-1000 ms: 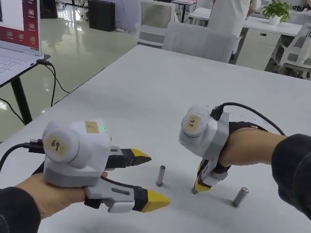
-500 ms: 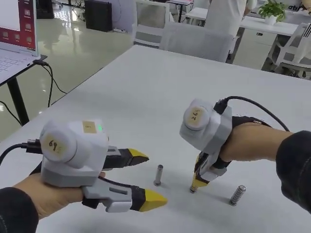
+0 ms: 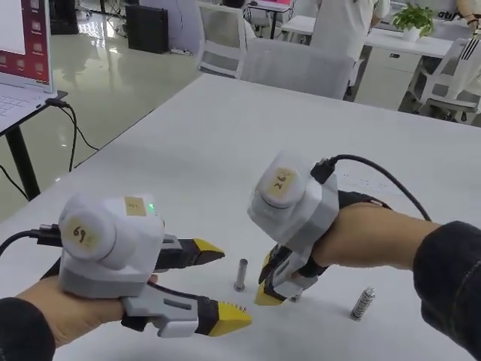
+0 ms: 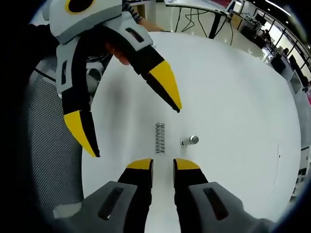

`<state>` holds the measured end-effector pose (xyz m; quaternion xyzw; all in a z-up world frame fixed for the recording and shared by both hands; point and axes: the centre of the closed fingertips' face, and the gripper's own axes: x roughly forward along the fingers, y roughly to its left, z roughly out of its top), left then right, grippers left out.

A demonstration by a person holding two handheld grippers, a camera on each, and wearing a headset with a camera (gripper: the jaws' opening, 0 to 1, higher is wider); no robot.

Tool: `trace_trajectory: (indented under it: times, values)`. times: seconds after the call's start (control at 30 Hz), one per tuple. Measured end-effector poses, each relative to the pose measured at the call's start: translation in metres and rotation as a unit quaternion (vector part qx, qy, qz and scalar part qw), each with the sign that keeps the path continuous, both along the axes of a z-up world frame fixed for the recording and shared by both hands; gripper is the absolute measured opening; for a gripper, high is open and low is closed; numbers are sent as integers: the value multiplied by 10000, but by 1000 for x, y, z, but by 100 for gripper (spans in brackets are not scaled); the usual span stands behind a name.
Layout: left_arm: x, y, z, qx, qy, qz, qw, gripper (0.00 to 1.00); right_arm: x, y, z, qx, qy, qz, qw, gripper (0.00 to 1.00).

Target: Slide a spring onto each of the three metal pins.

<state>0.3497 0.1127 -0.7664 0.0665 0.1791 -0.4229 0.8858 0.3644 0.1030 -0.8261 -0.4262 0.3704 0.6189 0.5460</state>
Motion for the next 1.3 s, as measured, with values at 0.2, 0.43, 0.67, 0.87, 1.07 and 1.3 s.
trace_trajectory:
  times: [0.2, 0.43, 0.67, 0.87, 1.07, 1.3]
  values:
    - [0, 2, -3, 17, 41, 22, 10000, 51, -1, 8, -19, 39, 62, 59, 10000, 13]
    - [0, 2, -4, 34, 66, 26, 10000, 51, 0, 12, -30, 75, 127, -20, 9999, 13]
    - [0, 4, -4, 47, 64, 47, 10000, 51, -4, 15, -38, 2, 145, 23, 9999, 12]
    - [1, 4, -4, 60, 52, 52, 10000, 51, -2, 13, -42, -103, -37, 204, 9997, 8]
    - [0, 4, -5, 84, 53, 30, 9999, 50, -3, 8, -28, -39, 68, 106, 9999, 8]
    - [-2, 1, -5, 115, 43, -68, 9999, 47, -10, -2, 6, 108, 150, 191, 9996, 8]
